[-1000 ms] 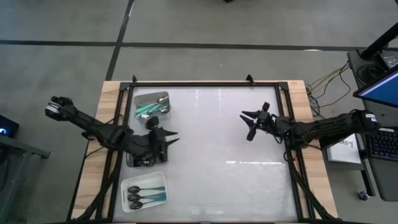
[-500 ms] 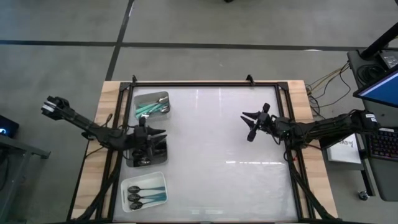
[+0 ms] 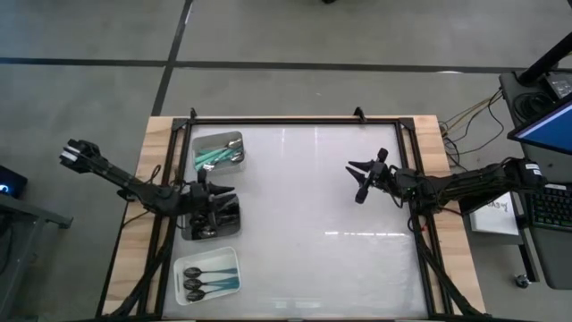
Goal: Sort silverware by color (type)
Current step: Return to Home Position
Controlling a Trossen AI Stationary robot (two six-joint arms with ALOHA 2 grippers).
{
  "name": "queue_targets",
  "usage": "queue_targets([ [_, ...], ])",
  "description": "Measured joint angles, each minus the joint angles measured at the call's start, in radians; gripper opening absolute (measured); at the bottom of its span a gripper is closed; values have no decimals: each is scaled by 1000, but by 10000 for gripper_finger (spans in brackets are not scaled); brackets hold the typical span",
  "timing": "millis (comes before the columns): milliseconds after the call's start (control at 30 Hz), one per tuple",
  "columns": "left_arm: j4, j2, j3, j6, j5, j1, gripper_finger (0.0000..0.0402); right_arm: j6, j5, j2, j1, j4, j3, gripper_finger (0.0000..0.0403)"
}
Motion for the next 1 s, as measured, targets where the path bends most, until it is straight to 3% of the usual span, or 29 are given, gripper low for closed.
queue_targets([
  [233,-90,46,-2,-177,7,0,78,0,0,0,0,0,0,74],
  [367,-363,-111,-4,-204,-1,2,78,0,0,0,0,0,0,79],
  [467,-555,-241,-4,-199,-67,7,78,0,0,1,0,0,0,83],
  [667,-584,-391,-4,-127,-239,27,77,0,0,2,0,-1,0,86],
  [800,-586,-476,-4,-22,-246,55,77,0,0,2,0,-1,0,81],
  [1000,-584,-561,-4,-53,-225,58,77,0,0,2,0,-1,0,72],
])
